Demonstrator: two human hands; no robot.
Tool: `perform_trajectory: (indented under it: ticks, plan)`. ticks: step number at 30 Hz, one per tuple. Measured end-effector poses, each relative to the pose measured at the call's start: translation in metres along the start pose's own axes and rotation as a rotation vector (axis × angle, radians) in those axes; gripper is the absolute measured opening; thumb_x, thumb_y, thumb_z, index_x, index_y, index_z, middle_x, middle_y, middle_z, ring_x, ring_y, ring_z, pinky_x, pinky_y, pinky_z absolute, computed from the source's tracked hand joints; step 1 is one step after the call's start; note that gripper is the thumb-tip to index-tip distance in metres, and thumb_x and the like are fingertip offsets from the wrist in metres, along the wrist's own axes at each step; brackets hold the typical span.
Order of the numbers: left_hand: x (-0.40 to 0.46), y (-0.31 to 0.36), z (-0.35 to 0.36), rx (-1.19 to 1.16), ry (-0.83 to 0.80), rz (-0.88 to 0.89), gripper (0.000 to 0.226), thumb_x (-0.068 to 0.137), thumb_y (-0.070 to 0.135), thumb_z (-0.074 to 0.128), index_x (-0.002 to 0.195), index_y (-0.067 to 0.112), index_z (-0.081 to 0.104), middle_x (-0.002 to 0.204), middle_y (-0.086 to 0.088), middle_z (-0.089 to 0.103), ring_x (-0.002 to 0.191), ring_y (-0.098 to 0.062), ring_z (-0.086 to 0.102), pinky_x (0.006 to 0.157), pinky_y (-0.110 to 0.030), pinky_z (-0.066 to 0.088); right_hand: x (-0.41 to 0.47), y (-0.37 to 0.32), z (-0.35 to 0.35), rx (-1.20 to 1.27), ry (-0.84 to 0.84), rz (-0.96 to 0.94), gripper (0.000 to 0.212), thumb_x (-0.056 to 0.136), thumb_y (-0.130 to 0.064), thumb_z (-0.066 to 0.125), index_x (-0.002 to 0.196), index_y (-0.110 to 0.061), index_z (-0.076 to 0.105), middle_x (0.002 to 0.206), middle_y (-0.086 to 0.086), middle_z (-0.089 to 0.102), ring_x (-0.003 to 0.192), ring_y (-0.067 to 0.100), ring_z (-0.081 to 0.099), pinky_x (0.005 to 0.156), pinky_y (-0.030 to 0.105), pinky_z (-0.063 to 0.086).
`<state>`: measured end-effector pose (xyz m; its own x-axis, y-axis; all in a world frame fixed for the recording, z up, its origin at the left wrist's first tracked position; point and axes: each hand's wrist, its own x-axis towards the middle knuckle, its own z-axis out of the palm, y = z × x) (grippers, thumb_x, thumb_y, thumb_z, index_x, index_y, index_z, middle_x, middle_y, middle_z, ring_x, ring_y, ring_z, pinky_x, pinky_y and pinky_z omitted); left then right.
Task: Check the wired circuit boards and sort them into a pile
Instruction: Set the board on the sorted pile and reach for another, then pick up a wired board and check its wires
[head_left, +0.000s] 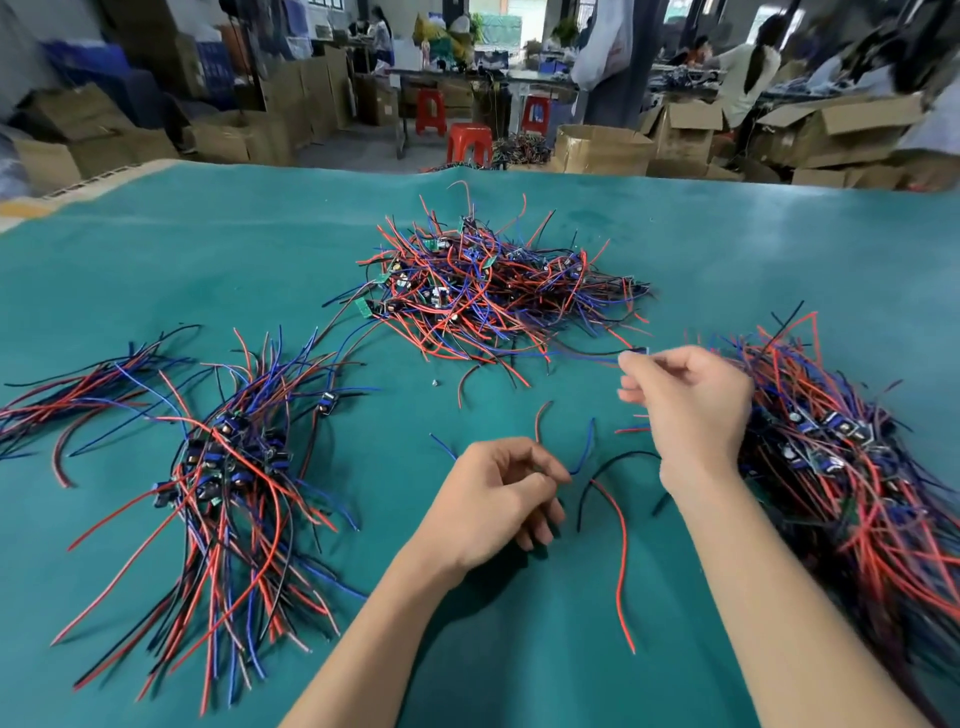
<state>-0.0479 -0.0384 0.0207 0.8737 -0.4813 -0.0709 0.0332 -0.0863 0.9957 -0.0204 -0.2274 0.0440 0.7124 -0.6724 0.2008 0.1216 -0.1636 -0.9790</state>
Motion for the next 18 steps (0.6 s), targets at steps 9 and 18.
perform_trajectory:
  ticks: [9, 18]
  plan:
    - [0.004, -0.003, -0.002, -0.237, 0.121, 0.040, 0.015, 0.103, 0.014, 0.049, 0.112, 0.007, 0.059, 0.085, -0.013, 0.069, 0.060, -0.022, 0.063, 0.044, -0.026, 0.048, -0.037, -0.028, 0.001, 0.322, -0.474, 0.270, 0.021, 0.090, 0.002, 0.065, 0.103, -0.014, 0.059, 0.086, 0.022, 0.076, 0.050, 0.021, 0.064, 0.044, 0.024, 0.050]
    - [0.005, -0.002, -0.004, -0.300, 0.118, 0.072, 0.032, 0.101, 0.030, 0.054, 0.103, 0.000, 0.067, 0.084, -0.009, 0.069, 0.066, -0.020, 0.063, 0.055, -0.026, 0.051, -0.056, -0.008, 0.016, 0.255, -0.619, 0.284, 0.014, 0.090, -0.004, 0.071, 0.094, -0.011, 0.081, 0.080, 0.013, 0.073, 0.053, 0.017, 0.060, 0.046, 0.021, 0.043]
